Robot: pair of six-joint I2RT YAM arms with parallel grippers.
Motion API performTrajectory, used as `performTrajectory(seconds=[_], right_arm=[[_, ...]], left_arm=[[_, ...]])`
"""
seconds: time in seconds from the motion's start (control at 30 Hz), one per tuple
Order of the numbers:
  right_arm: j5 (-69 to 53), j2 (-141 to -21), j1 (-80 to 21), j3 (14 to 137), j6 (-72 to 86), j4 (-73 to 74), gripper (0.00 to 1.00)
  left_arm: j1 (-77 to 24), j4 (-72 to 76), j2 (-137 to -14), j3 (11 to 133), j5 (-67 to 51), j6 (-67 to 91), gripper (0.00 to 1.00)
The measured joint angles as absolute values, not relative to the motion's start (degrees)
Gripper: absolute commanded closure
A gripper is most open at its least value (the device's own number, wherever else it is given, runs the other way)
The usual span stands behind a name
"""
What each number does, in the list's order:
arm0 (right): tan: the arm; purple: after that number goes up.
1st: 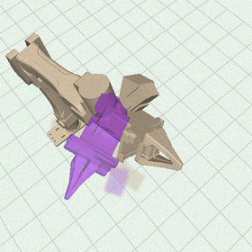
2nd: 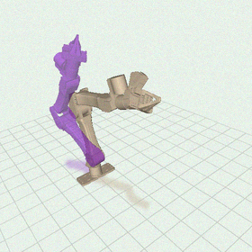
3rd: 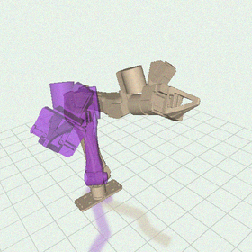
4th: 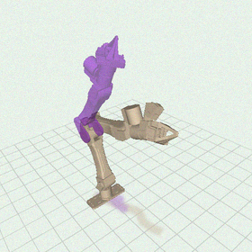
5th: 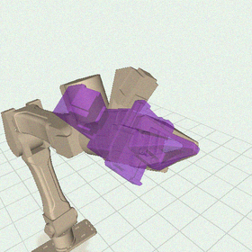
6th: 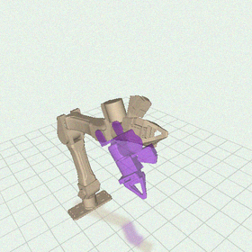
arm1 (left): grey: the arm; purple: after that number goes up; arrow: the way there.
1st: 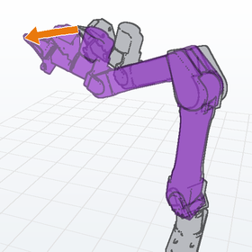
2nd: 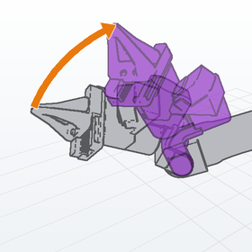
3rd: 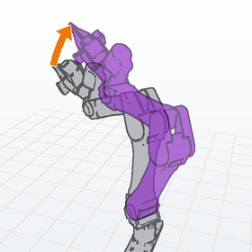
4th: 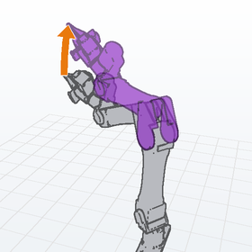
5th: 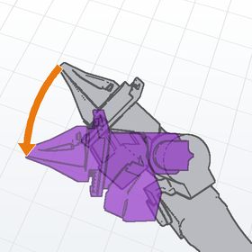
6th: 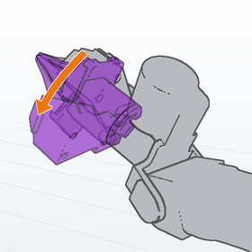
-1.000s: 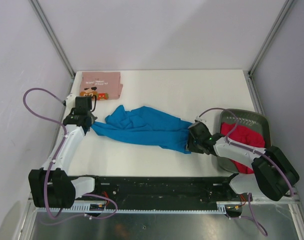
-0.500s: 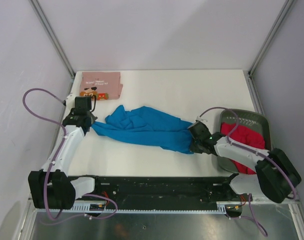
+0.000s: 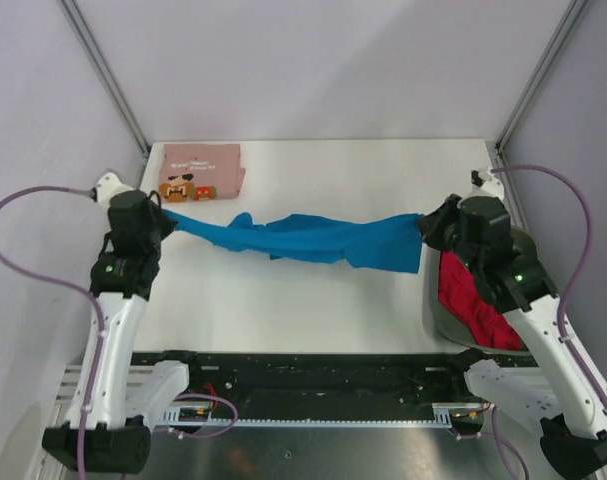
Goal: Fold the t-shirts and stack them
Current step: Flatten out the tshirt
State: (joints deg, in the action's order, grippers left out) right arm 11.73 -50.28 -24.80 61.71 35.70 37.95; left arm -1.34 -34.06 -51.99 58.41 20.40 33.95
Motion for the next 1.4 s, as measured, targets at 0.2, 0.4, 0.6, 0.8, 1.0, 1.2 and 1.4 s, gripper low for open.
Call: performTrajectory(seconds=[0.2, 0.4, 0.6, 0.8, 1.0, 1.2, 1.4], right_arm=[[12.3, -49.5, -23.5, 68.8, 34.4, 38.9, 1.00], [13.9, -49.6, -23.2, 76.5, 33.6, 38.7, 1.00], [16.7, -52.8, -23.2, 87.3, 31.0, 37.6, 1.00], [18.2, -57.6, -22.9, 92.2, 28.3, 34.0, 1.00], [17.1, -66.2, -18.9, 92.2, 26.5, 26.4, 1.00], [12.7, -82.7, -12.3, 98.4, 26.9, 20.6, 1.00], [11.1, -94.5, -9.9, 113.6, 26.9, 18.5, 1.00]], left_arm=[[-1.4, -33.7, -45.6, 67.0, 15.7, 33.9, 1.00], [-1.3, -33.6, -44.3, 75.2, 12.8, 33.8, 1.00], [-1.3, -32.9, -47.7, 82.6, 11.6, 33.9, 1.00], [-1.3, -30.7, -54.6, 86.2, 10.4, 34.0, 1.00], [-1.3, -27.2, -66.5, 89.9, 7.6, 34.8, 1.00], [-1.4, -23.7, -83.9, 100.2, 4.7, 36.2, 1.00], [-1.5, -22.8, -102.3, 123.7, 3.9, 36.5, 1.00]])
